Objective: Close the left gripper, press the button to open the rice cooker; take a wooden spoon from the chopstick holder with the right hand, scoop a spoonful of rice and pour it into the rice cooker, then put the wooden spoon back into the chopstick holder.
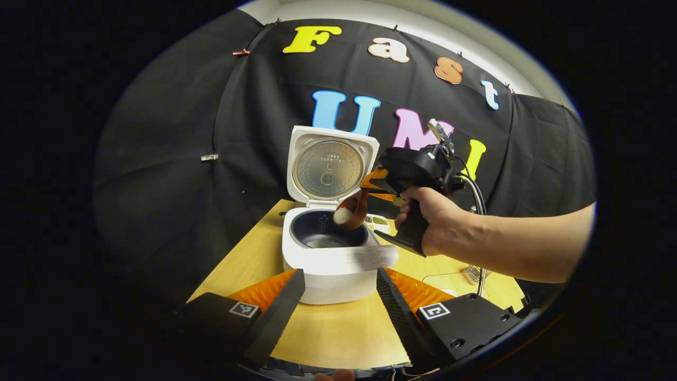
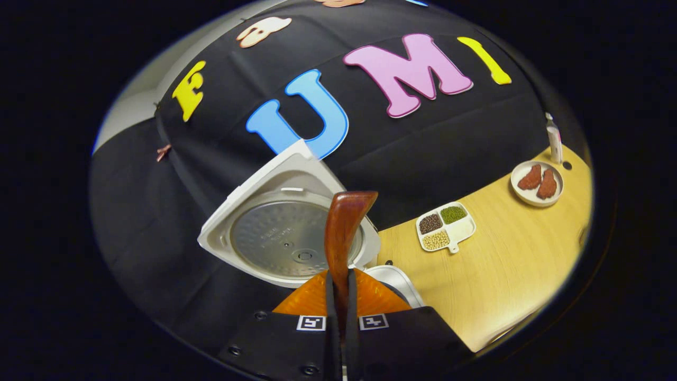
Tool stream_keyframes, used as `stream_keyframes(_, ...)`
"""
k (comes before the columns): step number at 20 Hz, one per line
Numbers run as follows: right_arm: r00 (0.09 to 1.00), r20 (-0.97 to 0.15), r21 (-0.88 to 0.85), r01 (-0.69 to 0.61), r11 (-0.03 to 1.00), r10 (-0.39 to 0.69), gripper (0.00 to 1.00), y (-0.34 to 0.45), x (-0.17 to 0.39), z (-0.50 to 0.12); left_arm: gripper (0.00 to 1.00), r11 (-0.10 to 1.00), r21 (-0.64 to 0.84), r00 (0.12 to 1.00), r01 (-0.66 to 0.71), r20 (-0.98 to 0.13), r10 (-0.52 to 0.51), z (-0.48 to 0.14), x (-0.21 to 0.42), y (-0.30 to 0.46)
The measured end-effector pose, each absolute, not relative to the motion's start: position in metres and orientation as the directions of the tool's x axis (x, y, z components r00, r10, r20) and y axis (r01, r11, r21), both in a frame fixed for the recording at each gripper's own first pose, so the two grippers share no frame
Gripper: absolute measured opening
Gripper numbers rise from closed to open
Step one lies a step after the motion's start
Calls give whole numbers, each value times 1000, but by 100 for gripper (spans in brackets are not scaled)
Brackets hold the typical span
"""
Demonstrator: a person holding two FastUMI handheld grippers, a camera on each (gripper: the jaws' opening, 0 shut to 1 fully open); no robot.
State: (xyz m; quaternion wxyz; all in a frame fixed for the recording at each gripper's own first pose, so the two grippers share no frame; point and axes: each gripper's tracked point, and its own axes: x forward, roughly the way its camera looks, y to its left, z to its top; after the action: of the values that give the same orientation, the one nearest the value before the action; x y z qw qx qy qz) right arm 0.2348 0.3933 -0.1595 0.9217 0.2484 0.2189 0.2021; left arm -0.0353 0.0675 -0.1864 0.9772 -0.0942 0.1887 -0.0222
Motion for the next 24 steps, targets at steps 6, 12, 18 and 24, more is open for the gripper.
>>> stream_keyframes(6,800,-334,354,-384,853,498,3,422,239,-173,94,975,-223,918,-7,-388,-82,-200,-39,73)
stream_keyframes(12,784,-365,106,-501,859,502,8,441,228,-189,94,973,-232,918,-12,-389,-81,-202,-34,79)
stream_keyframes(18,750,-351,-107,-627,771,561,8,467,207,-189,94,970,-242,915,-31,-397,-70,-203,-36,86)
stream_keyframes(24,719,-329,-362,-695,621,613,8,483,185,-185,94,968,-248,914,-34,-400,-70,-204,-40,89)
